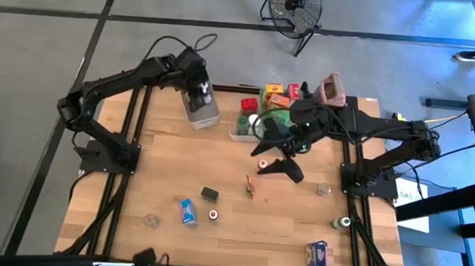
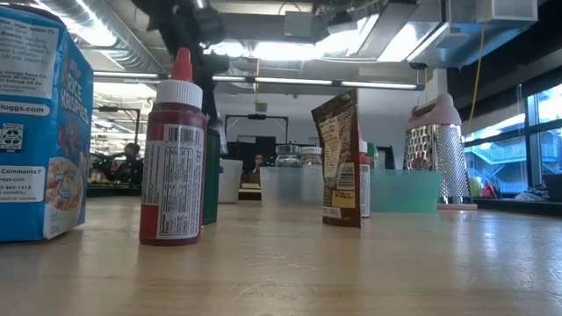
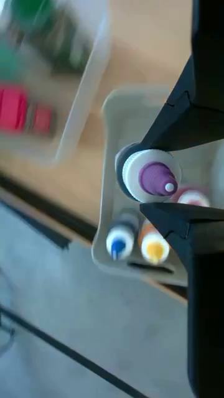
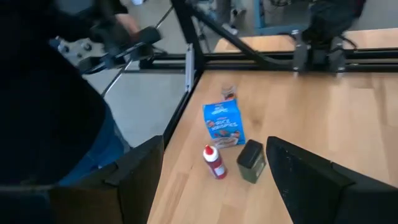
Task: Pick & Place Kitchen Items
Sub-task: Put the violet food coloring bottle into the gray bin
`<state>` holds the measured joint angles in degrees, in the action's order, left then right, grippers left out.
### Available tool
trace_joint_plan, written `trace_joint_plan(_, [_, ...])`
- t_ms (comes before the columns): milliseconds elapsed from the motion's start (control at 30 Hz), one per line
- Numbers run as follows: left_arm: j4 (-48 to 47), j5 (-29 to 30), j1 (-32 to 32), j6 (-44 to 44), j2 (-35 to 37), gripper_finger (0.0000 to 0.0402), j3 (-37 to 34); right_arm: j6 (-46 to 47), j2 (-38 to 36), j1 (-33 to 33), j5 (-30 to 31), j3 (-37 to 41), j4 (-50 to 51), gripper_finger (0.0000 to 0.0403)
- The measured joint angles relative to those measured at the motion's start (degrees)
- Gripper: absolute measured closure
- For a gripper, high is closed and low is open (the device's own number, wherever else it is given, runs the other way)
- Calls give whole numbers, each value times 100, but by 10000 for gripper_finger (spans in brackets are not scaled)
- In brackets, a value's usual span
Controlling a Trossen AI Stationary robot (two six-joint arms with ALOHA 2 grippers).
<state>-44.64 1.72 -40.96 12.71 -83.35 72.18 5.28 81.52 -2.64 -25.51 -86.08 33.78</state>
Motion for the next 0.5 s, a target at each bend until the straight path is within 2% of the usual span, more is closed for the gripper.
trace_joint_plan(100, [425,60,-211,-311,-12,285,-270,-124,2,-146,-1,0,23,116])
trace_joint_plan(200, [364,316,-276,-498,-124,285,-345,-157,2,-229,-1,0,23,116])
trace_joint_plan(500, [138,469,-250,-208,-424,285,-345,-169,2,-240,149,0,22,116])
